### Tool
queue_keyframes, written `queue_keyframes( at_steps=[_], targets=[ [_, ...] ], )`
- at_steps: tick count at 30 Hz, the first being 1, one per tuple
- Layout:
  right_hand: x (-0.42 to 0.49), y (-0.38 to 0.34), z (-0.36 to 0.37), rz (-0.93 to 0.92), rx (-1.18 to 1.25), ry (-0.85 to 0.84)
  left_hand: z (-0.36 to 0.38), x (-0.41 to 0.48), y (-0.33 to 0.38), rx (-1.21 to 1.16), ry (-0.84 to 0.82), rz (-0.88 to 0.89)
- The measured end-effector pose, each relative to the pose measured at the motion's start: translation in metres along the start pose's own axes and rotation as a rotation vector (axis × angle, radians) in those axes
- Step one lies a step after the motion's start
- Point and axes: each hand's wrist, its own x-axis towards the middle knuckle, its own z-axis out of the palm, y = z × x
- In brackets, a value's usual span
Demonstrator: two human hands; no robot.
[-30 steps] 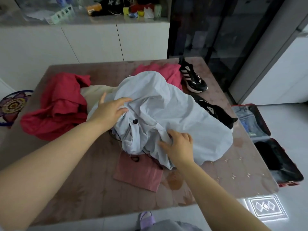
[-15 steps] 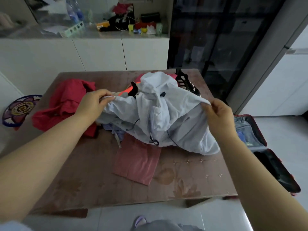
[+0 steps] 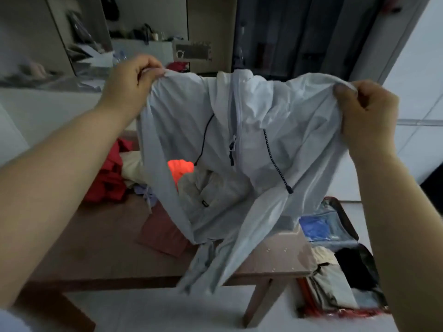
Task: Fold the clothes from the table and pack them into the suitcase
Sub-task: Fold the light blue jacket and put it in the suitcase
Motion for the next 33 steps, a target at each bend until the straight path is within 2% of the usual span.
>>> queue_keyframes(
  at_steps=[3, 5, 8, 10, 12, 14, 16, 18, 22, 24, 25, 27, 28, 31, 33],
  targets=[
    [0.01, -0.018, -0.022, -0.063, -0.003, 0.012, -0.019, 0.012, 0.03, 0.026, 0.045, 0.033],
    [0.013, -0.03, -0.034, -0.089, -0.047, -0.073, -0.029, 0.016, 0.045, 0.064, 0.039, 0.061],
    [0.011, -0.046, -0.053, -0.072, -0.118, -0.407, -0.047, 0.021, 0.065, 0.139, 0.056, 0.104],
    [0.011, -0.051, -0.062, -0.032, -0.179, -0.581, -0.064, 0.024, 0.076, 0.17, 0.123, 0.106],
    [0.016, -0.048, -0.061, -0.03, -0.23, -0.581, -0.079, 0.027, 0.081, 0.179, 0.196, 0.053],
    [0.021, -0.041, -0.054, -0.054, -0.252, -0.461, -0.086, 0.028, 0.088, 0.167, 0.169, 0.033],
    [0.026, -0.032, -0.046, -0.071, -0.236, -0.336, -0.085, 0.023, 0.098, 0.18, -0.054, 0.048],
    [0.03, -0.019, -0.04, -0.039, -0.2, -0.271, -0.08, 0.017, 0.103, 0.335, -0.319, 0.028],
    [0.032, 0.011, -0.026, 0.085, -0.194, -0.202, -0.051, -0.009, 0.086, 0.511, -0.927, -0.208],
    [0.029, 0.023, -0.016, 0.127, -0.198, -0.203, -0.026, -0.025, 0.065, 0.624, -1.109, -0.238],
    [0.027, 0.027, -0.011, 0.148, -0.206, -0.209, -0.013, -0.032, 0.054, 0.656, -1.128, -0.234],
    [0.023, 0.037, -0.003, 0.196, -0.213, -0.22, 0.009, -0.043, 0.031, 0.608, -1.059, -0.236],
    [0.022, 0.042, -0.001, 0.219, -0.212, -0.225, 0.017, -0.049, 0.023, 0.503, -0.997, -0.28],
    [0.019, 0.054, 0.001, 0.248, -0.221, -0.235, 0.032, -0.06, 0.008, -0.037, -0.74, -0.633],
    [0.019, 0.059, 0.001, 0.255, -0.218, -0.228, 0.039, -0.059, 0.002, -0.317, -0.529, -0.799]
  ],
)
